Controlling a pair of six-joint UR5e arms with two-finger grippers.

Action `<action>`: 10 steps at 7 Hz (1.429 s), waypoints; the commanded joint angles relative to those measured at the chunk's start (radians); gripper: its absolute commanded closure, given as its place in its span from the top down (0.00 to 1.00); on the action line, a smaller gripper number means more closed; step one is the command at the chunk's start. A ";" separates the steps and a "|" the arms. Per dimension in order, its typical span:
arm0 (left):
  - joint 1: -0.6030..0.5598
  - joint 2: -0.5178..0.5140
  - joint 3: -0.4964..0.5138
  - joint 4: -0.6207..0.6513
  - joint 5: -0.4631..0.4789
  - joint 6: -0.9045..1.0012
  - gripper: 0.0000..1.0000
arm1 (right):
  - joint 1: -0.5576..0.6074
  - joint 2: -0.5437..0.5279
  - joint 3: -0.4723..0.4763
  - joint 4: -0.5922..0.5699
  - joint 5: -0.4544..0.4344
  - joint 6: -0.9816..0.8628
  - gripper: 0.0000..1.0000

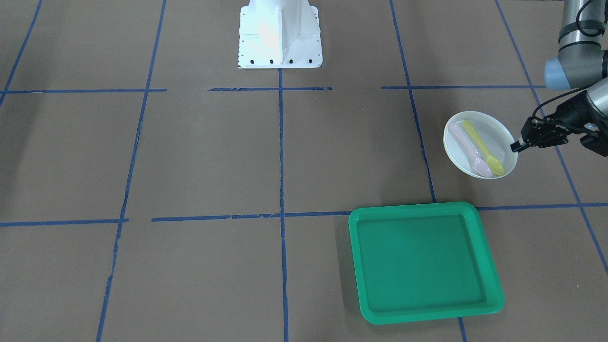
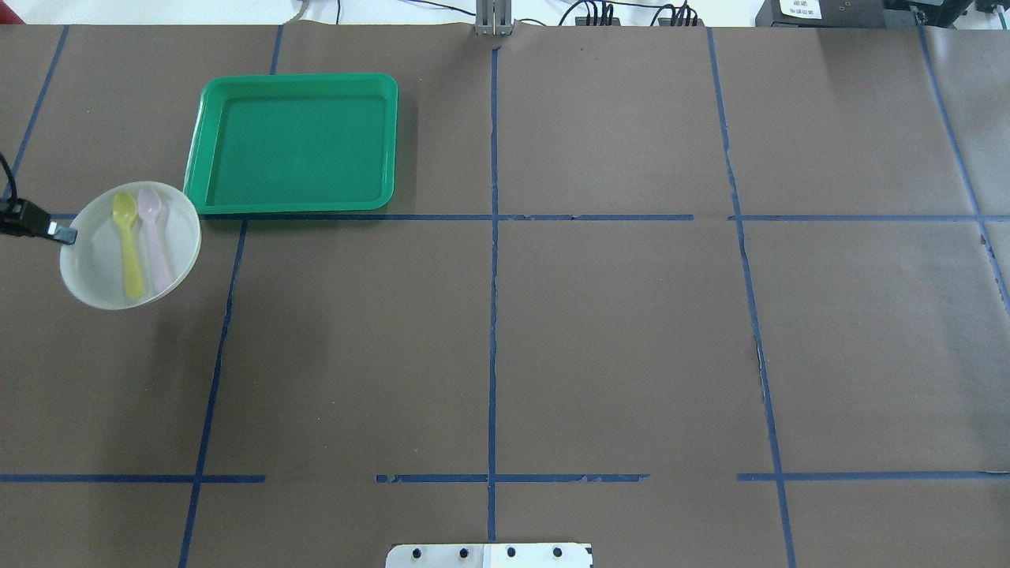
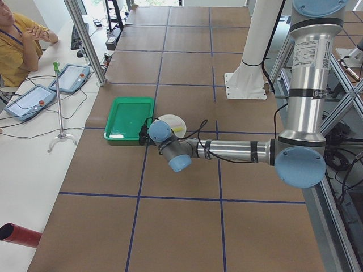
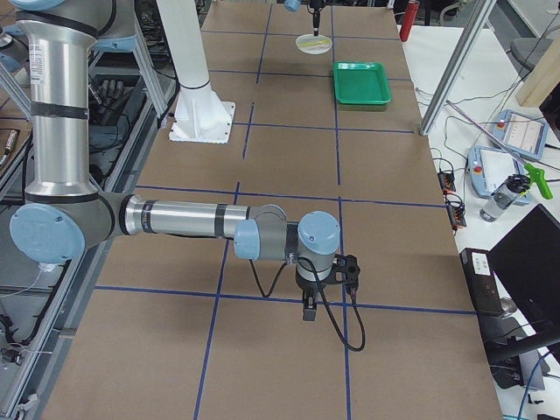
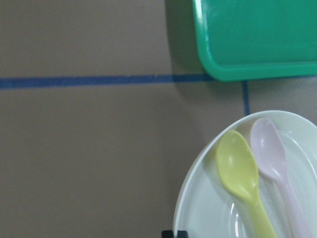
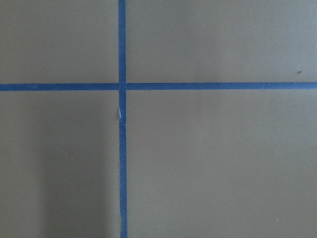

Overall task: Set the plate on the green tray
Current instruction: 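Lift the plate with spoons and carry it over the green tray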

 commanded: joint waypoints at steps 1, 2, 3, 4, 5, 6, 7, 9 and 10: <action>-0.013 -0.280 0.177 0.078 -0.003 0.030 0.00 | 0.000 0.000 0.000 0.000 0.001 0.000 1.00; -0.013 -0.364 0.297 0.084 -0.003 0.139 0.00 | 0.000 0.000 0.000 0.000 0.000 0.000 1.00; -0.012 -0.432 0.404 0.086 -0.003 0.192 0.00 | 0.000 0.000 0.000 0.000 0.001 0.000 1.00; -0.007 -0.522 0.524 0.084 0.003 0.216 0.00 | 0.000 0.000 0.000 0.000 0.000 0.000 1.00; 0.012 -0.617 0.651 0.083 0.064 0.223 0.00 | 0.000 0.000 0.000 0.000 0.001 0.000 1.00; 0.043 -0.632 0.689 0.076 0.105 0.225 0.00 | 0.000 -0.001 0.000 0.000 0.001 0.000 1.00; 0.060 -0.647 0.724 0.067 0.142 0.223 0.00 | 0.000 0.000 0.000 0.000 0.001 0.000 1.00; 0.088 -0.660 0.743 0.057 0.167 0.222 0.00 | 0.000 0.000 0.000 0.000 0.000 0.000 1.00; 0.094 -0.660 0.743 0.056 0.182 0.222 0.00 | 0.000 -0.001 0.000 0.000 0.000 0.000 1.00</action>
